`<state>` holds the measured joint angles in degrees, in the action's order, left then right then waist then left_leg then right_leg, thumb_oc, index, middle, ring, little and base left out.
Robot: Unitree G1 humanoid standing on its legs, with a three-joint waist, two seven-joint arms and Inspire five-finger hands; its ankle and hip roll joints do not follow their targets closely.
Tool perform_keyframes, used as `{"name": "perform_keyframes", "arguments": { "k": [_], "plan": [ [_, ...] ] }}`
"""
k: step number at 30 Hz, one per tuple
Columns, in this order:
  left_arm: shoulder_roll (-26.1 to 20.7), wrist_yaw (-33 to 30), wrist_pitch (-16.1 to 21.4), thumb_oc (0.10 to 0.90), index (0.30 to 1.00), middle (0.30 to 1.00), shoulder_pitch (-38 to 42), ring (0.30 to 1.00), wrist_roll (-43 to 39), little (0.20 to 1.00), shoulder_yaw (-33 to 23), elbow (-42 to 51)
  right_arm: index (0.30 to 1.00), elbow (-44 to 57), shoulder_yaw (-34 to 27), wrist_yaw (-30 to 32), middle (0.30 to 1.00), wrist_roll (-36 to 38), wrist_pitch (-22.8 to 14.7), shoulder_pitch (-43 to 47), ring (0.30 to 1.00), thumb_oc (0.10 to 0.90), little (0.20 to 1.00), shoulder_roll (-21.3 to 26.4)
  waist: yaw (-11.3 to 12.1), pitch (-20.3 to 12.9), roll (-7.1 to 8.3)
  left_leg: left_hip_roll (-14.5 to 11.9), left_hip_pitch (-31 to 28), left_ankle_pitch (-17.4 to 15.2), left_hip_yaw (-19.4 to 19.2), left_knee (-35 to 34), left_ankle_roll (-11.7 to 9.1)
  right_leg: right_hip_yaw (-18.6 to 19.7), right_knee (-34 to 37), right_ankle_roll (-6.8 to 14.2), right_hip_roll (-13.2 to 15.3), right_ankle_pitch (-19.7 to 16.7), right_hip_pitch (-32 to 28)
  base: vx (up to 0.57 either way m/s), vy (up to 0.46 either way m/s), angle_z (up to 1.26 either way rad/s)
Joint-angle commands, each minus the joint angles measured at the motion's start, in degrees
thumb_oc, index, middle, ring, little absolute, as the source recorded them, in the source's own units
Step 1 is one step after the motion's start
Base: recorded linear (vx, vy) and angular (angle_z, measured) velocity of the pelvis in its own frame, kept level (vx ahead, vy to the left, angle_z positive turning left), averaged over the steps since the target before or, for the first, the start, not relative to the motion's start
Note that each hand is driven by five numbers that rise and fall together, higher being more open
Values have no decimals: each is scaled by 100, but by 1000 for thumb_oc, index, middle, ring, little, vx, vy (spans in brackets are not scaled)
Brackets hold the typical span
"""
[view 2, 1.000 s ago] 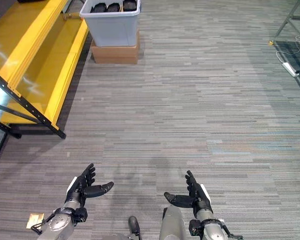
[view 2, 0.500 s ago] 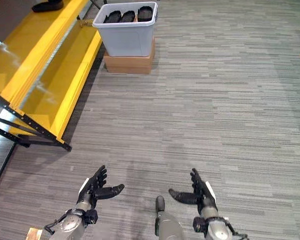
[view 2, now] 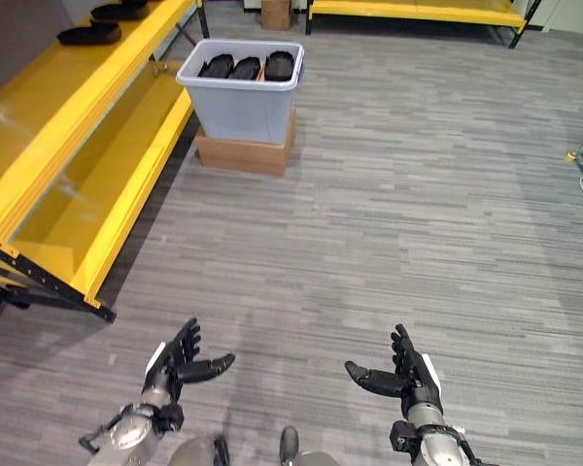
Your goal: Move parts from the plastic box to the shelf.
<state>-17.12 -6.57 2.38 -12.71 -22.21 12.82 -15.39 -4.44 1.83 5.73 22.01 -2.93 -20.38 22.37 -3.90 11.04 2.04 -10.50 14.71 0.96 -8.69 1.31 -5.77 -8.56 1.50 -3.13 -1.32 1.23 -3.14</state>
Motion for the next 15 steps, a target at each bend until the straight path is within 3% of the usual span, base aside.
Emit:
{"name": "perform_keyframes", "arguments": {
  "k": [1,3,5,9,11,12,15],
  "plan": [
    [-275,67,430,900,1000,1000,226,1000,128,1000,-145,635,1000,597,-127,-2,1000,-203,-492,23,1000,900,1000,242,13,-167,4,-82,138,1093,-142,-631,-65,308,221,643,219,-40,-178,356,152,-5],
    [-278,86,451,900,1000,1000,205,1000,115,1000,-166,644,1000,612,-96,-40,1000,-192,-459,-9,1000,900,1000,214,25,-240,-19,-123,-5,1118,-250,-631,-87,413,220,654,200,10,-249,329,164,-18],
    [-273,39,493,900,1000,1000,144,1000,93,1000,-210,725,1000,534,56,-159,1000,-247,-385,5,1000,900,1000,178,184,-419,-91,-58,-157,1352,-291,-631,-84,549,177,750,363,240,-618,598,324,-58],
    [-404,2,507,900,1000,1000,133,1000,53,1000,-300,817,1000,587,165,-290,1000,-246,-318,47,1000,900,1000,26,310,-534,46,330,-375,1036,-586,-403,222,606,-482,934,818,321,-722,457,267,-50],
    [-458,-54,475,900,1000,1000,154,1000,61,1000,-282,786,1000,542,248,-290,1000,-268,-292,106,1000,900,1000,-29,322,-573,98,577,-453,766,-634,-304,428,657,-1231,1050,939,-127,-462,337,249,-5],
    [-496,-77,457,900,1000,1000,185,1000,60,1000,-271,781,1000,528,286,-286,1000,-259,-292,161,1000,900,1000,-68,310,-531,99,715,-530,621,-657,-283,543,767,-1964,1104,927,-542,-216,261,241,7],
    [-577,-129,471,900,1000,1000,237,1000,123,1000,-305,801,1000,549,366,-331,1000,-294,-304,208,1000,900,1000,-70,148,-251,-69,795,-930,374,-709,-308,708,692,-3354,1221,792,-1070,639,181,229,23]
  ]
}}
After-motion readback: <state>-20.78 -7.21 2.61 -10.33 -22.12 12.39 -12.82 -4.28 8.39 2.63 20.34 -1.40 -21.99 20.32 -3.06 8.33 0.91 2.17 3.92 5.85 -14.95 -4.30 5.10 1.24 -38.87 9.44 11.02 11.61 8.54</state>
